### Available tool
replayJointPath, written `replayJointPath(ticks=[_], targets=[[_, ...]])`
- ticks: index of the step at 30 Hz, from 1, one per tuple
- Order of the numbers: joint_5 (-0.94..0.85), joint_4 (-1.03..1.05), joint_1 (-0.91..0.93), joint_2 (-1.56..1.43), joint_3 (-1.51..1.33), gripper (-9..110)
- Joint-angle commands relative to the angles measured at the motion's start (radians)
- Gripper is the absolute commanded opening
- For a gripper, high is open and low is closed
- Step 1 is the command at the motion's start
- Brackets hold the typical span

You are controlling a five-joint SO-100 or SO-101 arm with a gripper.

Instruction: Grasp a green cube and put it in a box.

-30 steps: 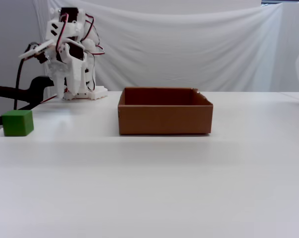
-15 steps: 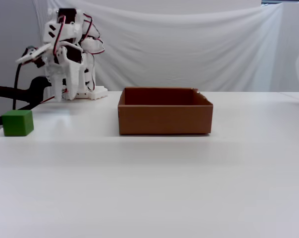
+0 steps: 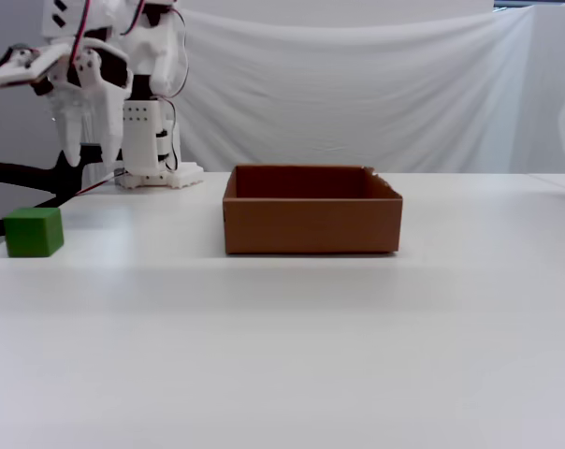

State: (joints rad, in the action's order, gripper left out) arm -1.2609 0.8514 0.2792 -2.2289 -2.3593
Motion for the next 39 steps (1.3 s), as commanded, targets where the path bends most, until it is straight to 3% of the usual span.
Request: replayJointPath(ticks=[1,28,39], targets=[[-0.057,-0.026,0.021,0.101,0.137,25],[-0.371,-0.08,0.092,0.5,0.431,31],[-0.379,-0.166,0.063,0.584,0.472,31]])
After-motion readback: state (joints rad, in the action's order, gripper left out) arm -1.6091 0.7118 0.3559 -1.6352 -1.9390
